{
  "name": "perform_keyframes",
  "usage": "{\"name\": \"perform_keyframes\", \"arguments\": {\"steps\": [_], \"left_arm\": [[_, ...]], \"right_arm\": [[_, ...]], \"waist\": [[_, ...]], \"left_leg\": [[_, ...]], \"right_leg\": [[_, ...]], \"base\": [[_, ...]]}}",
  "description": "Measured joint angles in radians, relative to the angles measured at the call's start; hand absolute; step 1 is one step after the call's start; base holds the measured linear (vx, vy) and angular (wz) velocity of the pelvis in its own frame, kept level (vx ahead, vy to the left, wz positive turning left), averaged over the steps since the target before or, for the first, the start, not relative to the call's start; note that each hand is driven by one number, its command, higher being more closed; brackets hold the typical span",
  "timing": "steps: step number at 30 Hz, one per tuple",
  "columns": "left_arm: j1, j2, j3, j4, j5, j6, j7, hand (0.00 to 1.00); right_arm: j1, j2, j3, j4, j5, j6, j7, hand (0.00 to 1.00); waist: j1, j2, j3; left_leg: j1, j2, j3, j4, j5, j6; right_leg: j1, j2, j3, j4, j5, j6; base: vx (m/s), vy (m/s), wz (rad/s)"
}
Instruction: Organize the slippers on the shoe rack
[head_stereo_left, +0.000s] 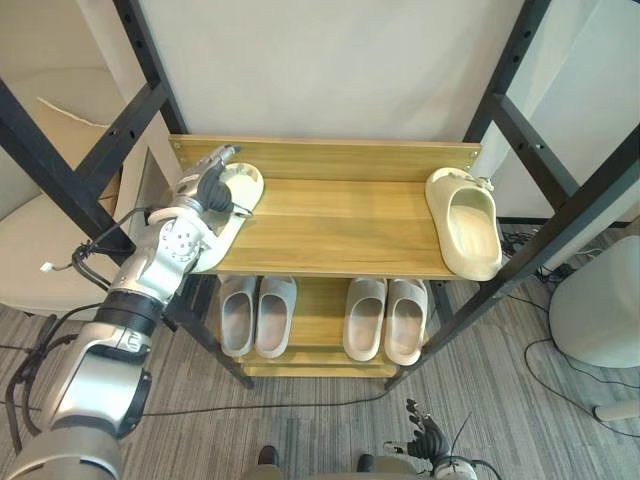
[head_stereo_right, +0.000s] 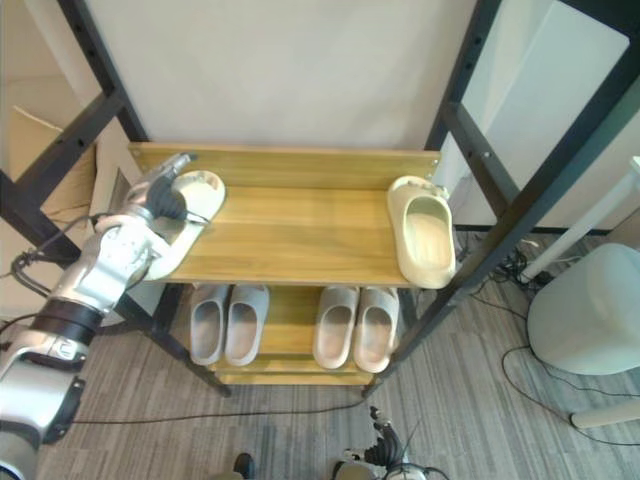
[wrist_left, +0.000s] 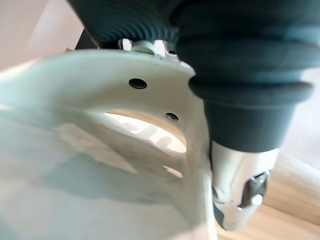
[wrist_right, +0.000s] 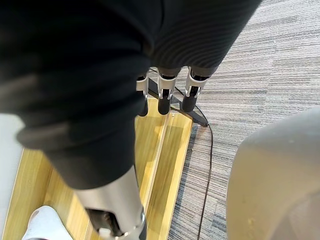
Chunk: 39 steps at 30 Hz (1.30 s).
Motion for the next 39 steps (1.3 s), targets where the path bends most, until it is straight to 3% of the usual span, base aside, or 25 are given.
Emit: {"name": "perform_keyframes", "arguments": {"steps": [5,6,23,29,39], "left_arm": [[0.006,-0.002,0.017,0.000,0.000,0.001,0.000,0.00],[0.007,-0.003,0.017,0.000,0.000,0.004,0.000,1.00],[-0.048,0.002,0.012,-0.008,0.018,0.019,0.028,1.00],[-0.050,-0.007,-0.024,-0.092,-0.005,0.019,0.029,1.00],[-0.050,-0.129,-0.105,-0.273,-0.020,-0.004,0.075,1.00]], "right_arm": [[-0.003,0.000,0.001,0.001,-0.001,0.000,0.000,0.00],[-0.003,0.000,0.002,0.001,-0.001,0.000,0.000,0.00],[0.010,0.000,0.005,-0.037,0.003,0.002,0.001,0.00],[0.015,0.003,0.004,-0.039,0.004,0.002,0.001,0.00],[0.023,0.010,-0.005,-0.069,0.003,0.001,-0.002,0.00]], "waist": [[0.000,-0.001,0.002],[0.000,-0.001,0.002],[-0.005,-0.013,0.014],[-0.008,-0.012,0.017],[-0.020,-0.003,0.023]], "left_leg": [[0.001,-0.002,0.000,0.001,0.000,0.000],[0.001,-0.002,0.000,0.001,0.000,0.000],[-0.004,-0.001,0.027,0.002,-0.006,-0.002],[-0.004,-0.002,0.027,0.002,-0.008,-0.001],[0.005,-0.005,0.027,0.003,-0.009,0.001]], "right_leg": [[-0.007,-0.001,0.000,0.017,-0.009,0.000],[-0.008,-0.001,0.000,0.020,-0.011,-0.001],[-0.031,-0.001,0.024,0.021,-0.011,0.000],[-0.029,-0.001,0.024,0.019,-0.011,0.000],[-0.023,0.000,0.028,0.021,-0.011,0.000]], "base": [[0.00,0.000,0.00],[0.00,0.000,0.00],[0.00,-0.002,-0.04],[0.00,0.000,0.00],[0.00,-0.003,-0.01]]}}
